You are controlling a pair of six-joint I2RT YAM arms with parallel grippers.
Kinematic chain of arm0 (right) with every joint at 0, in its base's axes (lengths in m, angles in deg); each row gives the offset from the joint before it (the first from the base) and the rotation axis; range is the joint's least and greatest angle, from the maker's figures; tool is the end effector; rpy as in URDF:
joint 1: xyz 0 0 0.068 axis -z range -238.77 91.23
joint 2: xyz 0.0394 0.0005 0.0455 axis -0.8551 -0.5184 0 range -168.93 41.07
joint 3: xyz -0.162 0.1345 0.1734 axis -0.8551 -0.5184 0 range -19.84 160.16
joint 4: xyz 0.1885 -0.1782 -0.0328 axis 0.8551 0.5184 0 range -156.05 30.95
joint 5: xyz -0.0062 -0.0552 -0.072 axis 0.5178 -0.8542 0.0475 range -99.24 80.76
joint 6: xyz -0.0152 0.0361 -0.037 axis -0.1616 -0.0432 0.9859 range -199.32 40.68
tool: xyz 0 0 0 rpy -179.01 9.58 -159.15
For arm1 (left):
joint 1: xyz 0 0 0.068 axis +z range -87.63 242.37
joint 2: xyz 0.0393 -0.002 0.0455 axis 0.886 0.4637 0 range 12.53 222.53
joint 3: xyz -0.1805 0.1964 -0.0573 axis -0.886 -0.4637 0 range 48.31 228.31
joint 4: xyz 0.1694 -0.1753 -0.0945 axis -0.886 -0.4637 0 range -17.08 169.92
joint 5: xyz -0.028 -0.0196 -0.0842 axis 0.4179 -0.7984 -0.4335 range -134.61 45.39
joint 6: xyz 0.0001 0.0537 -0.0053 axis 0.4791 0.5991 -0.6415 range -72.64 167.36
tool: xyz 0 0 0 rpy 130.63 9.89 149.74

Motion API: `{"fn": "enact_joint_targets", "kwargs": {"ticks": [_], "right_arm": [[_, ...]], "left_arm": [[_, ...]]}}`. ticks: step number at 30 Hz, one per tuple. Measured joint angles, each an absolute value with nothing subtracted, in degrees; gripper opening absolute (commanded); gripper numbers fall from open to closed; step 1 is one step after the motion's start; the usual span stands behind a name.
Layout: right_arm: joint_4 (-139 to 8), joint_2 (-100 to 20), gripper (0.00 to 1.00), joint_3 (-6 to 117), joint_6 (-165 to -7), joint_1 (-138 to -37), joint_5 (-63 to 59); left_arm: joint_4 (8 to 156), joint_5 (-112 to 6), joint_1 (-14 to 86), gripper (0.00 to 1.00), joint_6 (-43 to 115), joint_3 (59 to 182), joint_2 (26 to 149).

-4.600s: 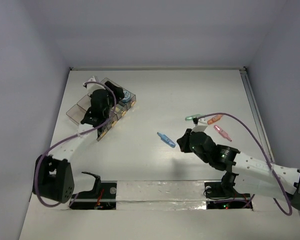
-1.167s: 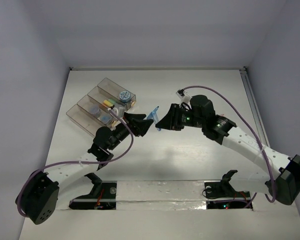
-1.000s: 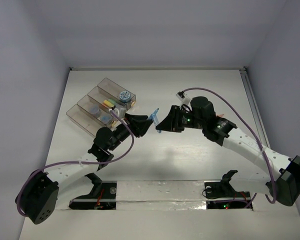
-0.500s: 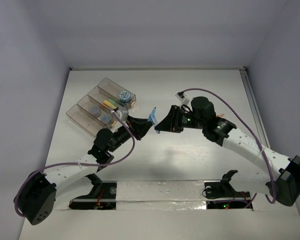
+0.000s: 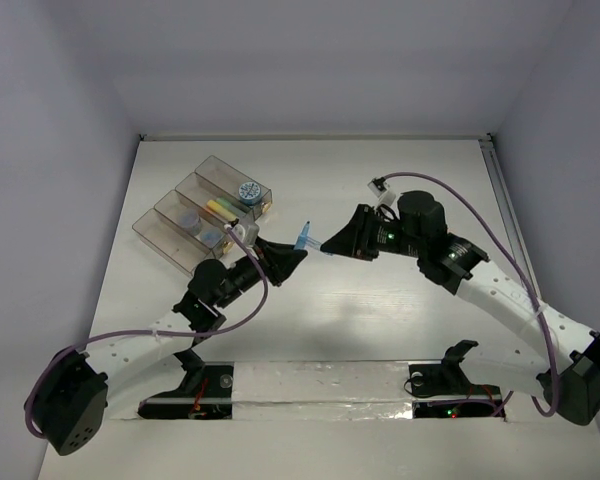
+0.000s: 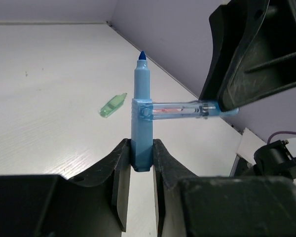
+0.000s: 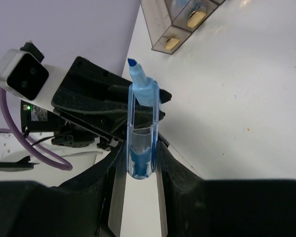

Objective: Sort the stationery into containers
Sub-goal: Close the pen cap on the pen.

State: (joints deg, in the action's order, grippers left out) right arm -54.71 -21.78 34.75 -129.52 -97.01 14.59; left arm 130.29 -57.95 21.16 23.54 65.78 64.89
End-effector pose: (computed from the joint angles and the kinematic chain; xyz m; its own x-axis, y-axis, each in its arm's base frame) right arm 0.1883 0.1667 0.3368 -0.8333 0.2381 -0.4989 -0.3513 0.4688 0.8105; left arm 0.1440 -0.1372 0.2606 -0.1426 -0.3973 -0.9065 0.8206 0.4646 -0.3327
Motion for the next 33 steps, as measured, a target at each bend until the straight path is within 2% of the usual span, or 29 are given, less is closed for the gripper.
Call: {"fn": "enact_joint_targets", "kwargs": {"ticks": [7,20,33], "right_arm": [[-54.78,-24.45,0.20,34.86,-128.73,-95.92,14.40],[-54.49,-29.39,0.18,39.41,-124.14,-93.78,12.93],[-53.55,-35.68,0.18,43.27,-120.95,-93.08,17.28]], "left_arm": [[127.32,-59.18,21.23,0.00,22.28,62.15,62.29],[124.60,-62.13,18.84,0.00,21.32,61.50,61.41],[122.38,-62.13,18.69,0.00,21.38,61.52,61.41]]}}
